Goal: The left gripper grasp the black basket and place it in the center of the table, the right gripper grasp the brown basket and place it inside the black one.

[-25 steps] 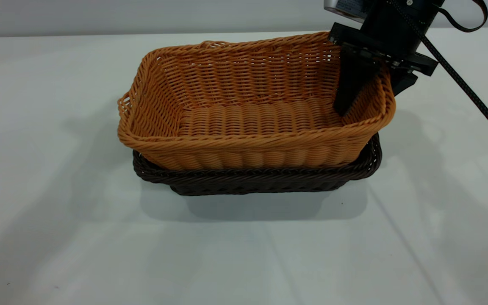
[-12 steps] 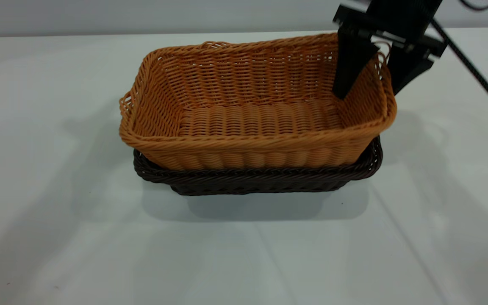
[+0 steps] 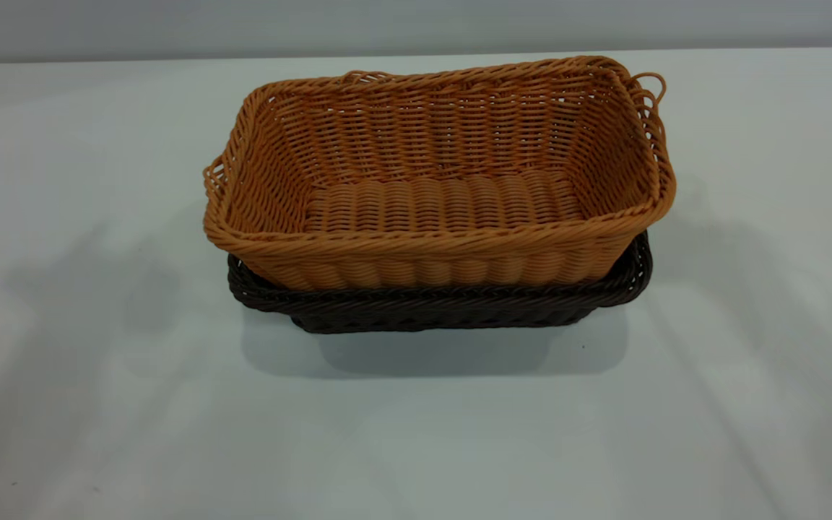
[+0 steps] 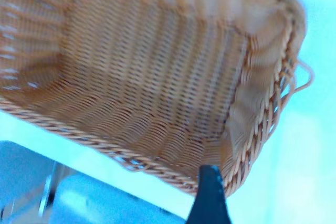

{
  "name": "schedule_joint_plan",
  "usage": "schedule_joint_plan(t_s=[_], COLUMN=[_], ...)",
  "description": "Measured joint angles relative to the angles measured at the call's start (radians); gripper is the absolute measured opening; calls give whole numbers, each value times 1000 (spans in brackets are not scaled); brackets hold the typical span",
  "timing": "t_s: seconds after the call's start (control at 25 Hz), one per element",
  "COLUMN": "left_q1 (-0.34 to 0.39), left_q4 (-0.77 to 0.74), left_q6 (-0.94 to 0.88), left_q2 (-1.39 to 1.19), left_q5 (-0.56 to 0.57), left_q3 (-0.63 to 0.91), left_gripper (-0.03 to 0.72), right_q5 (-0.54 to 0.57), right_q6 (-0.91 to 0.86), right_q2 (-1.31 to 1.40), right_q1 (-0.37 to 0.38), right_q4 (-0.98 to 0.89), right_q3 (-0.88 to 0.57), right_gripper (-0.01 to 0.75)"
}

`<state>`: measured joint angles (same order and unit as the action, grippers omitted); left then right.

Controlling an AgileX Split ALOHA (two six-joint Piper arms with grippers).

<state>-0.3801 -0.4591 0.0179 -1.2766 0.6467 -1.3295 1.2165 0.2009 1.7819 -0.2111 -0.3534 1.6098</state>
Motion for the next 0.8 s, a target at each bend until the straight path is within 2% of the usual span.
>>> schedule_joint_plan(t_s=[0.36, 0.56, 0.8], left_q1=[0, 0, 0], left_q4=[5, 22, 106], left_q6=[11, -32, -34], left_q2=[138, 148, 161], left_q5=[508, 520, 520], left_q3=[0, 44, 287], left_gripper=[405, 383, 349], right_q5=[31, 37, 36], right_q6=[-39, -21, -56], right_q2=[-405, -598, -769], right_q1=[0, 0, 0], right_q4=[0, 30, 57], right_q3=[-15, -180, -569], right_gripper=[509, 501, 501])
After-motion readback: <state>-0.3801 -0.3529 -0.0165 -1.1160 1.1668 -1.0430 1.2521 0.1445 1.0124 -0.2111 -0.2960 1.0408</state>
